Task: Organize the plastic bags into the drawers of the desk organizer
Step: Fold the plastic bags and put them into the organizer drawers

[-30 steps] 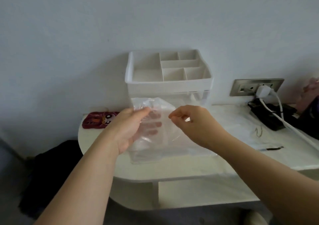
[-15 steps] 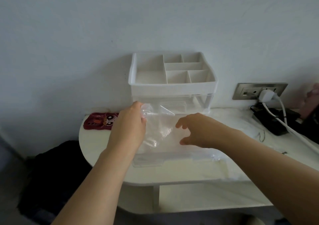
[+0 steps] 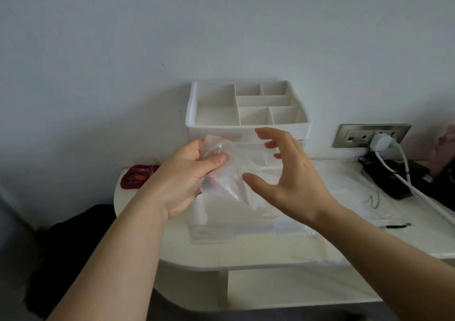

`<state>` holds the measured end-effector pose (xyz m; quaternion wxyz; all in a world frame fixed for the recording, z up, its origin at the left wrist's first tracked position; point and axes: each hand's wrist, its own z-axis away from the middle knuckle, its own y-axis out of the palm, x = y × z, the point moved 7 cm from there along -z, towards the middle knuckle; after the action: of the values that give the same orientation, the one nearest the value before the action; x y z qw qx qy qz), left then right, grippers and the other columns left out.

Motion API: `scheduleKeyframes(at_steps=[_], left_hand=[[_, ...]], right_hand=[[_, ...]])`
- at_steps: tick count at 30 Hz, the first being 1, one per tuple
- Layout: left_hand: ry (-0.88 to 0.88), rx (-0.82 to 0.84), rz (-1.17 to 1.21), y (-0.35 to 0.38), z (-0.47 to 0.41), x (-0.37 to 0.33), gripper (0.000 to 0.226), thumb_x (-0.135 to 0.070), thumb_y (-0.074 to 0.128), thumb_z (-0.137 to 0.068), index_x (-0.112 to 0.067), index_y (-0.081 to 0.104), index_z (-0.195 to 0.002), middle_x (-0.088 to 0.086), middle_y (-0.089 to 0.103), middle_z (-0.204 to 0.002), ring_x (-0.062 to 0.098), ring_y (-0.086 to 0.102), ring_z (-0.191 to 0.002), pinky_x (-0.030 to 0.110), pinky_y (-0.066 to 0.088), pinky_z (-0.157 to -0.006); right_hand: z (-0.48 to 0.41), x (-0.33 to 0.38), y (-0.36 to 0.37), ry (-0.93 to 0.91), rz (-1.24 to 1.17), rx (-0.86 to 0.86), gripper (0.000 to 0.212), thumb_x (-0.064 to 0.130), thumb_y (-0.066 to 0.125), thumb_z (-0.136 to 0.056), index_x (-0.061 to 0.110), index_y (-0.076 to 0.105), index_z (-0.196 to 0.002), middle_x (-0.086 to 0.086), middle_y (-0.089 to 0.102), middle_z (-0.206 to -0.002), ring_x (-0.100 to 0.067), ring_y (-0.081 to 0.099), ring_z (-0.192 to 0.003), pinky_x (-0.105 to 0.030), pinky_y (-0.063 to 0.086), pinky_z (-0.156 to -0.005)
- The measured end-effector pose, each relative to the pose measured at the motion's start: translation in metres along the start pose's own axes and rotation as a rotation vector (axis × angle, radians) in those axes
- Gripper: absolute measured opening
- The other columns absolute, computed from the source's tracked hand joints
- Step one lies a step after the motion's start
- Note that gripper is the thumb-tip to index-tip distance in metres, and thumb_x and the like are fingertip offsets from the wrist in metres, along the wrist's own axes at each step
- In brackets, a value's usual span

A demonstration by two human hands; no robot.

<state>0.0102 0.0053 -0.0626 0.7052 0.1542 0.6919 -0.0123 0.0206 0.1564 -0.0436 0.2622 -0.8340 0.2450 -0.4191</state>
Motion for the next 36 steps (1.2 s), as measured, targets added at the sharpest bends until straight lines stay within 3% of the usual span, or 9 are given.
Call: scheduleKeyframes(at_steps=[6,9,14,18,24,29,31,33,36], left_hand=[[0.142,0.134,-0.147,0.012,0.013,-0.024,0.037,-0.019,0.064,-0.072,-0.015,0.059,-0.109,-0.010,0.068,-0.066,-0.003,0.062,-0.059,0.012,0.047,-0.057],[0.170,0.141,-0.200,0.011,0.016,-0.030,0.038,-0.024,0.072,-0.070,-0.020,0.065,-0.108,-0.008,0.071,-0.083,0.000,0.064,-0.066,0.015,0.050,-0.060],[0.166,0.077,-0.157,0.006,0.018,-0.034,0.033,-0.019,0.065,-0.067,-0.019,0.065,-0.100,-0.013,0.071,-0.082,-0.002,0.065,-0.067,0.010,0.044,-0.050],[0.108,0.015,-0.075,-0.004,0.019,-0.033,0.036,-0.020,0.064,-0.067,-0.020,0.064,-0.103,-0.014,0.067,-0.067,-0.006,0.056,-0.048,0.013,0.044,-0.048],[-0.006,0.033,0.335,-0.011,0.017,-0.025,0.035,-0.012,0.070,-0.066,-0.018,0.074,-0.100,-0.007,0.066,-0.075,0.000,0.039,-0.047,0.013,0.035,-0.045],[-0.075,0.272,0.596,0.008,0.019,-0.022,0.060,-0.007,0.092,-0.045,-0.011,0.074,-0.101,0.000,0.067,-0.085,0.000,0.043,-0.036,0.015,0.043,-0.042],[-0.104,0.300,0.643,0.011,0.018,-0.018,0.059,-0.005,0.092,-0.044,-0.010,0.074,-0.100,0.000,0.065,-0.086,0.000,0.044,-0.036,0.015,0.044,-0.042],[-0.124,0.229,0.574,0.008,0.015,-0.011,0.056,-0.008,0.092,-0.045,-0.012,0.074,-0.098,-0.001,0.066,-0.081,0.001,0.044,-0.037,0.015,0.043,-0.041],[-0.128,-0.038,0.165,-0.014,0.009,0.007,0.035,-0.011,0.075,-0.067,-0.016,0.069,-0.101,-0.004,0.069,-0.071,0.003,0.047,-0.042,0.011,0.039,-0.041]], right_hand=[[-0.019,0.013,-0.002,0.060,-0.084,0.058,0.016,0.024,0.066,-0.082,0.036,0.061,-0.092,0.018,0.064,-0.074,0.002,0.059,-0.078,-0.010,0.046,-0.071],[-0.027,0.024,-0.013,0.016,0.020,0.063,0.034,0.011,0.061,-0.081,0.036,0.050,-0.061,0.024,0.054,-0.055,0.005,0.052,-0.059,-0.007,0.036,-0.053],[-0.036,0.021,-0.034,0.130,0.162,0.246,0.017,0.010,0.059,-0.083,0.024,0.068,-0.078,0.007,0.069,-0.067,-0.005,0.064,-0.068,-0.015,0.049,-0.063],[-0.037,0.017,-0.052,0.206,0.126,0.399,0.017,0.017,0.058,-0.091,0.025,0.068,-0.080,0.019,0.070,-0.066,0.002,0.067,-0.061,-0.009,0.046,-0.057],[-0.057,0.027,-0.080,0.212,-0.047,0.171,0.016,0.024,0.060,-0.088,0.028,0.074,-0.082,0.011,0.069,-0.069,-0.009,0.060,-0.066,-0.032,0.054,-0.080],[-0.067,0.043,-0.096,0.148,0.089,-0.015,0.017,0.026,0.060,-0.084,0.030,0.073,-0.074,0.000,0.067,-0.068,-0.003,0.053,-0.052,-0.009,0.042,-0.050],[-0.070,0.047,-0.093,0.120,0.246,-0.055,0.019,0.023,0.055,-0.084,0.021,0.073,-0.077,0.001,0.061,-0.060,-0.005,0.053,-0.050,-0.014,0.043,-0.048],[-0.071,0.046,-0.083,0.101,0.433,-0.083,0.023,0.024,0.049,-0.086,0.016,0.069,-0.076,-0.001,0.059,-0.062,-0.016,0.057,-0.061,-0.025,0.044,-0.054],[-0.070,0.034,-0.062,0.105,0.594,-0.078,0.023,0.026,0.044,-0.087,0.018,0.060,-0.072,0.000,0.057,-0.072,-0.028,0.057,-0.075,-0.026,0.033,-0.056]])
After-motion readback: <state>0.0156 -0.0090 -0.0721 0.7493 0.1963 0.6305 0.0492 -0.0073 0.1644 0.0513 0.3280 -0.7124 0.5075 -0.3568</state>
